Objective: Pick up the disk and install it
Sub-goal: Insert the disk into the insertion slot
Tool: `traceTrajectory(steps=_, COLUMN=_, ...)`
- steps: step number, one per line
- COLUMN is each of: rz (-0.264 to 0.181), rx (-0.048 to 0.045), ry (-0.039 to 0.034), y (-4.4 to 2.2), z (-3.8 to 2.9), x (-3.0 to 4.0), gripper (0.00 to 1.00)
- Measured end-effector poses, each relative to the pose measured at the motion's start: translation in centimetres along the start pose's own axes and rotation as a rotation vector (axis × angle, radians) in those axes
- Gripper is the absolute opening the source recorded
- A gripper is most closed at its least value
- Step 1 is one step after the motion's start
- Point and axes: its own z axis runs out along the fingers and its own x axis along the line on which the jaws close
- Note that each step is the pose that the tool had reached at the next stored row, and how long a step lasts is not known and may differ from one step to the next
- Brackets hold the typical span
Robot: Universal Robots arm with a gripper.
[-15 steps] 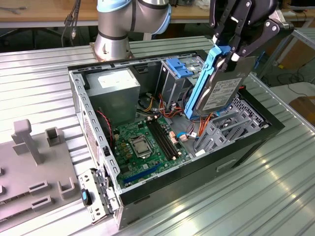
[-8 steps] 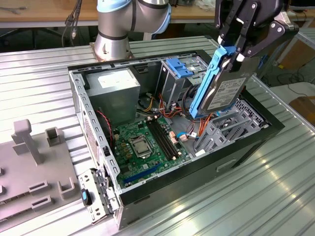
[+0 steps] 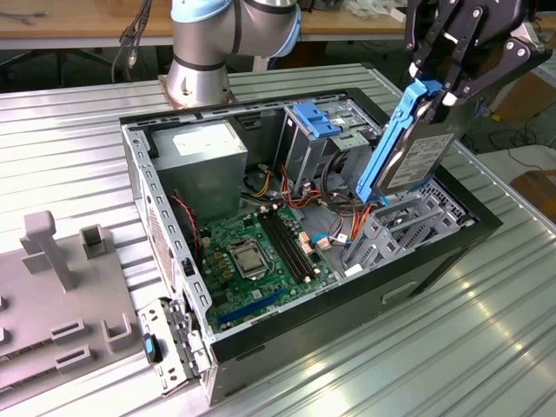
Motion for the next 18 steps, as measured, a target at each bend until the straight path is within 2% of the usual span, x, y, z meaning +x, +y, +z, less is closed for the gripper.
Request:
traceTrajectory(steps=7, rz=0.000, rx=0.0000, ry=-0.0001, y=-1.63, z=0.67, x=-0.08, gripper=0.37)
traceTrajectory(steps=9, rz=0.000, rx=-0.0001, ry=0.0003, y=-2.41, z=1.04, x=0.03, gripper=0.37)
traceTrajectory(steps=16, rz=-0.019, rx=0.0002, ry=-0.0011, y=-2.71, z=1.72, x=0.85, gripper=0.37)
traceTrajectory(steps=18, rz=-0.019, rx=0.0002, ry=-0.0013, y=-2.79, z=2.16, x=1.28, gripper=0.37)
